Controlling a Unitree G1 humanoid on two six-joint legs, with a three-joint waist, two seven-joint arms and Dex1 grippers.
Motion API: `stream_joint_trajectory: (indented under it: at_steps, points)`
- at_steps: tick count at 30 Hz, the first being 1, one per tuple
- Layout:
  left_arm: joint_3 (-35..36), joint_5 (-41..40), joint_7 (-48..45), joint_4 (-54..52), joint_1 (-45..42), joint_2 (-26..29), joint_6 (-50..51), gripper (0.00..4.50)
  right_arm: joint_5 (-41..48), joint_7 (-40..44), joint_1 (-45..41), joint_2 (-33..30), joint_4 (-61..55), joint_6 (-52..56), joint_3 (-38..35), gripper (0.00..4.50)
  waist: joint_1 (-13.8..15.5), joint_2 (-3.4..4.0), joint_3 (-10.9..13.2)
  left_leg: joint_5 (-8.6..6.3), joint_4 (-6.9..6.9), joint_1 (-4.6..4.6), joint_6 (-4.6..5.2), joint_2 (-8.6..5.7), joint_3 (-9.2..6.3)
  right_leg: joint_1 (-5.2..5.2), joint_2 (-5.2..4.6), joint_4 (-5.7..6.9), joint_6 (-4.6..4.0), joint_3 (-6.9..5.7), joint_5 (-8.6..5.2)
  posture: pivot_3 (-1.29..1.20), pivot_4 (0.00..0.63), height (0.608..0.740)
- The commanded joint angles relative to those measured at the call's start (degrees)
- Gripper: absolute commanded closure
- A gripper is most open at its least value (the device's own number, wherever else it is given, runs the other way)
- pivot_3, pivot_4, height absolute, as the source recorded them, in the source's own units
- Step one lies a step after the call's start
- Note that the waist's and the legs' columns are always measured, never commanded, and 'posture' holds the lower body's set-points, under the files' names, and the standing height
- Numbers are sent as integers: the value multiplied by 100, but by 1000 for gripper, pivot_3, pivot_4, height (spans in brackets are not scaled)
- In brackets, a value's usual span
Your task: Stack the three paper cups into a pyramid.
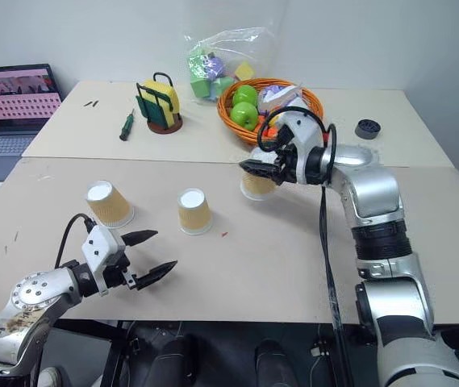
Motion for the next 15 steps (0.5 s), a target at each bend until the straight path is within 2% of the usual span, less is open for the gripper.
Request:
stream_joint_trajectory:
  at_steps: [1,7,15]
  points:
    - [19,-17,-16,-45,-105,0,0,0,-8,513,143,-151,-215,-156,410,1789,1,-1,-1,0,0,1,0,0,0,1,0,0,0,0,0,0,150,675]
    - [56,-31,15,-95,-68,-14,19,0,-352,800,108,60,515,-787,899,1789,4,-2,0,1,1,0,0,0,0,0,0,-1,0,0,0,0,150,675]
    - [151,-46,87,-273,113,-3,64,0,-621,1010,-287,414,1474,-1336,1006,1789,-12,-2,1,1,1,1,0,0,0,0,0,0,0,0,1,0,150,675]
